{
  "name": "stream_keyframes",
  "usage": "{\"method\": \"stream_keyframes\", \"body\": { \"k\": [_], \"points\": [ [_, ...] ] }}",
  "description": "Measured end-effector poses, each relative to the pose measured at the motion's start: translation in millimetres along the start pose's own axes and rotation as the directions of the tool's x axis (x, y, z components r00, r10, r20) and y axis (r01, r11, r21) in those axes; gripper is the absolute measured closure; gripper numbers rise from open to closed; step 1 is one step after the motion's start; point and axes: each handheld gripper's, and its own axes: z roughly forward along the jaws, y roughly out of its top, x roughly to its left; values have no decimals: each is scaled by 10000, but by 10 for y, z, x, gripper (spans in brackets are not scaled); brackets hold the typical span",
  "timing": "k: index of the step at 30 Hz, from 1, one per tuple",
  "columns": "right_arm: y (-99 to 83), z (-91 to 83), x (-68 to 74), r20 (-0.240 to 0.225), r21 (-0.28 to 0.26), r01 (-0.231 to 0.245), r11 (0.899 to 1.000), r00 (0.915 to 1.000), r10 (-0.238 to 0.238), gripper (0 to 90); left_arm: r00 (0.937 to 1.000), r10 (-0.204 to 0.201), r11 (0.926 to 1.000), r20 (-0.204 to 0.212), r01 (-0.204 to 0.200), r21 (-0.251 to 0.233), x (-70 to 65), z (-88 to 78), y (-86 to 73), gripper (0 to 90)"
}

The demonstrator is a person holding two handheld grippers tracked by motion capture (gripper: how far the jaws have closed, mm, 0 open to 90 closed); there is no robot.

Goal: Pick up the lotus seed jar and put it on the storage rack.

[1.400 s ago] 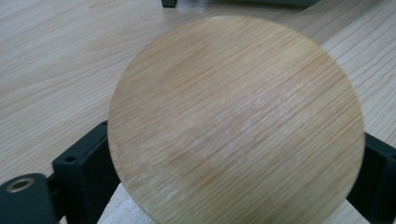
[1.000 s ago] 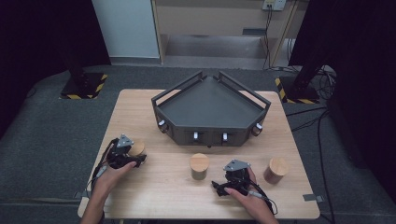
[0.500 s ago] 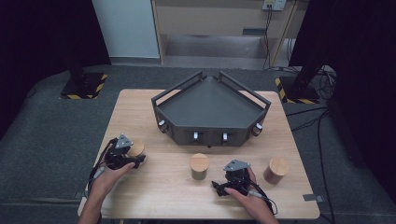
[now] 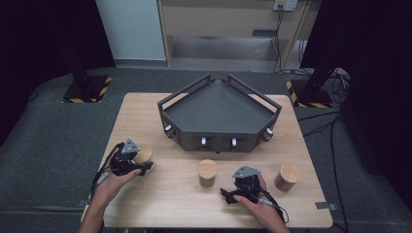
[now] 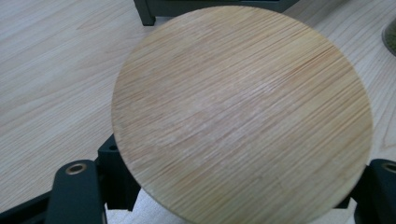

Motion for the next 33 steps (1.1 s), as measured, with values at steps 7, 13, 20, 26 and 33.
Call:
{"method": "stream_keyframes", "body": {
  "k": [7,13,20,26,33],
  "points": [
    [0,0,-1,-2,-1,3,10000,10000,-3,11,9998,184,9998,114,-185,53,0,-16,53,244],
    [0,0,0,-2,-1,-2,10000,10000,2,11,9993,307,9995,209,-309,80,0,-34,106,244],
    [-1,0,-1,-1,-3,3,10000,10000,-3,11,9977,580,9983,354,-583,61,-17,-49,190,244],
    [0,0,0,-1,0,2,10000,10000,-2,11,9971,648,9979,400,-651,69,-23,-52,234,244],
    [0,0,0,-1,0,2,10000,10000,-2,11,9959,728,9973,530,-733,60,-32,-64,324,244]
  ]
}}
